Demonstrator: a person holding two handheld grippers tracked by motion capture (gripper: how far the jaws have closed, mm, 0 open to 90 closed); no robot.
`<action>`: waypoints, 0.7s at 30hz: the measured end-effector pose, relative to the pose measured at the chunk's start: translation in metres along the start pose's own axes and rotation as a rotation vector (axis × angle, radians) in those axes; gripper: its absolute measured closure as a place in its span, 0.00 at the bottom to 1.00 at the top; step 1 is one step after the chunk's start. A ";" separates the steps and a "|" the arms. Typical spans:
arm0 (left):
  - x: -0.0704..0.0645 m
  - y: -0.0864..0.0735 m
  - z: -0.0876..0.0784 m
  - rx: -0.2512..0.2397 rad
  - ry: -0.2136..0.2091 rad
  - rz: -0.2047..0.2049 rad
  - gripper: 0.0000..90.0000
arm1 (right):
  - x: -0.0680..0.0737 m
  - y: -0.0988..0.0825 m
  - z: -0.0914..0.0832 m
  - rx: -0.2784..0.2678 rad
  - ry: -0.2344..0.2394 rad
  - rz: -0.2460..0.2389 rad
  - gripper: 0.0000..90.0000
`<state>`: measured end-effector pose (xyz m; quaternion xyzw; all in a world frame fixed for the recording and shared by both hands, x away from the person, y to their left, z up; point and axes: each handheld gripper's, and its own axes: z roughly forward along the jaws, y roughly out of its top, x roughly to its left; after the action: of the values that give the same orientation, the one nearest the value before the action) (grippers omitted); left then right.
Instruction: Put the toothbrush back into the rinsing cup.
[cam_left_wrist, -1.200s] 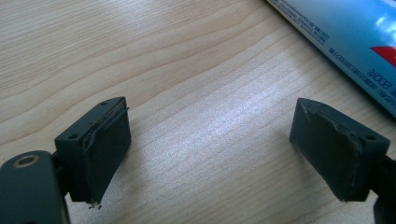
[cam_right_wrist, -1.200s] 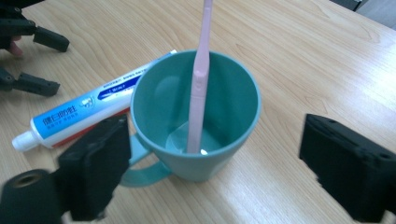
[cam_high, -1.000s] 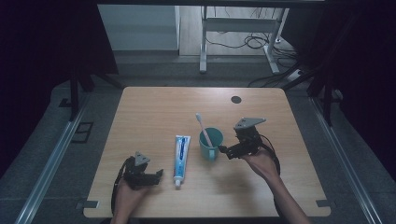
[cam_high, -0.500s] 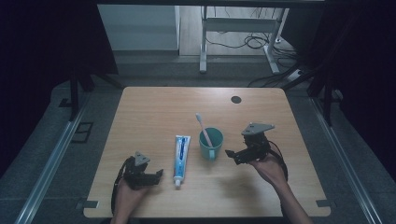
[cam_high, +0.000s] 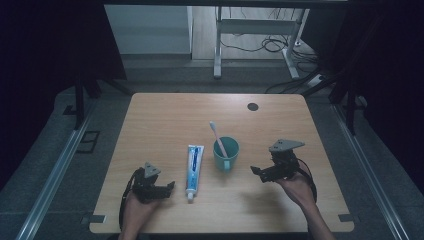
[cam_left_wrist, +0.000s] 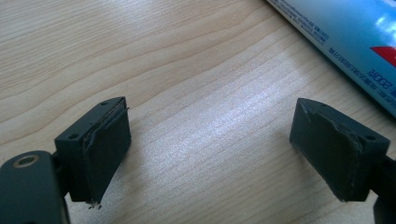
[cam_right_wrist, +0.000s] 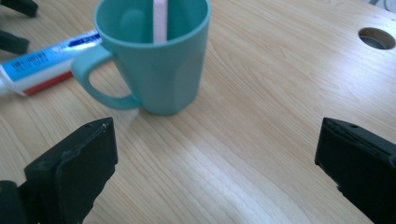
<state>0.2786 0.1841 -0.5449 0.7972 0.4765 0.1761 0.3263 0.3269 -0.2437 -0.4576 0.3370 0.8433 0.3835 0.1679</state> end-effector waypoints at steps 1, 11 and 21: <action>0.000 0.000 0.000 0.000 0.000 0.001 0.14 | 0.000 -0.005 -0.001 0.003 -0.011 0.001 0.00; 0.000 0.000 0.000 0.002 0.000 0.003 0.14 | -0.002 -0.029 -0.005 0.010 -0.032 0.024 0.00; 0.001 0.000 0.000 0.002 0.000 0.008 0.14 | -0.005 -0.056 -0.006 0.014 -0.033 0.068 0.00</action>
<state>0.2788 0.1846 -0.5447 0.7995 0.4734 0.1767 0.3248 0.3027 -0.2771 -0.4957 0.3728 0.8312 0.3774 0.1663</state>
